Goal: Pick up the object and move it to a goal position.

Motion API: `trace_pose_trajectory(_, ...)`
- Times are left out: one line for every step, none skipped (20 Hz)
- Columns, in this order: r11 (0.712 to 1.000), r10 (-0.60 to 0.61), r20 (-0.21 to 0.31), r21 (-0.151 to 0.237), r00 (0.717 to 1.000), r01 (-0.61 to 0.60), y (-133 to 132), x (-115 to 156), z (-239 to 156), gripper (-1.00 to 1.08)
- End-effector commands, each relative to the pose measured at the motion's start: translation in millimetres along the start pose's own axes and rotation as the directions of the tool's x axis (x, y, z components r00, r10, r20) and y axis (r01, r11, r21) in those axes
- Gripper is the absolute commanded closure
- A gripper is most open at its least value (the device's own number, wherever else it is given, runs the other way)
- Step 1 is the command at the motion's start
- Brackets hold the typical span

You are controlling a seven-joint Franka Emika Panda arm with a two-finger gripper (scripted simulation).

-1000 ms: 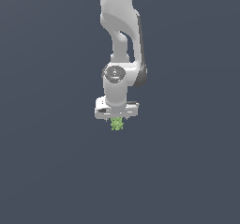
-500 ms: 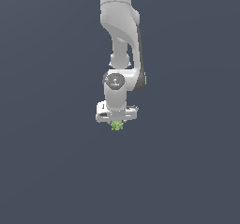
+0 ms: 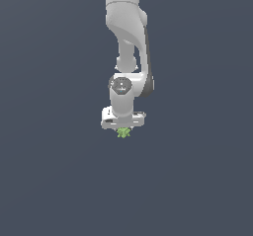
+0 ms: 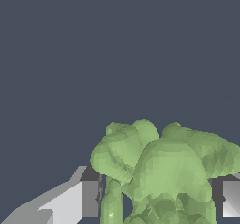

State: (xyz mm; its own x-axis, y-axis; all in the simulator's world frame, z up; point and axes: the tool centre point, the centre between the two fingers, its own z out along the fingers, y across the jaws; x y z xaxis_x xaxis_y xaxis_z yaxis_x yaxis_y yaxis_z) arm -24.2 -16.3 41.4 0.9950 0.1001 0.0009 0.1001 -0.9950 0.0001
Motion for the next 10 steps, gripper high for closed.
trace_pose_trajectory(1.000, 0.000, 0.000, 0.000, 1.000, 0.000, -0.4, 0.0, -0.4, 1.08)
trace_pose_trajectory(1.000, 0.000, 0.000, 0.000, 1.000, 0.000, -1.0, 0.3, -1.4, 1.08)
trace_pose_trajectory(1.000, 0.000, 0.000, 0.000, 1.000, 0.000, -2.1, 0.8, -3.0, 1.08)
trace_pose_trajectory(1.000, 0.000, 0.000, 0.000, 1.000, 0.000, -3.7, 1.5, -5.2, 1.08)
trace_pose_trajectory(1.000, 0.000, 0.000, 0.000, 1.000, 0.000, -5.6, 2.6, -8.1, 1.08)
trace_pose_trajectory(1.000, 0.000, 0.000, 0.000, 1.000, 0.000, -7.9, 3.9, -11.4, 1.08)
trace_pose_trajectory(1.000, 0.000, 0.000, 0.000, 1.000, 0.000, -10.5, 5.4, -15.4, 1.08)
trace_pose_trajectory(1.000, 0.000, 0.000, 0.000, 1.000, 0.000, -13.5, 7.3, -19.9, 1.08)
trace_pose_trajectory(1.000, 0.000, 0.000, 0.000, 1.000, 0.000, -16.9, 9.4, -24.9, 1.08)
trace_pose_trajectory(1.000, 0.000, 0.001, 0.000, 1.000, 0.000, -20.5, 11.8, -30.1, 1.08)
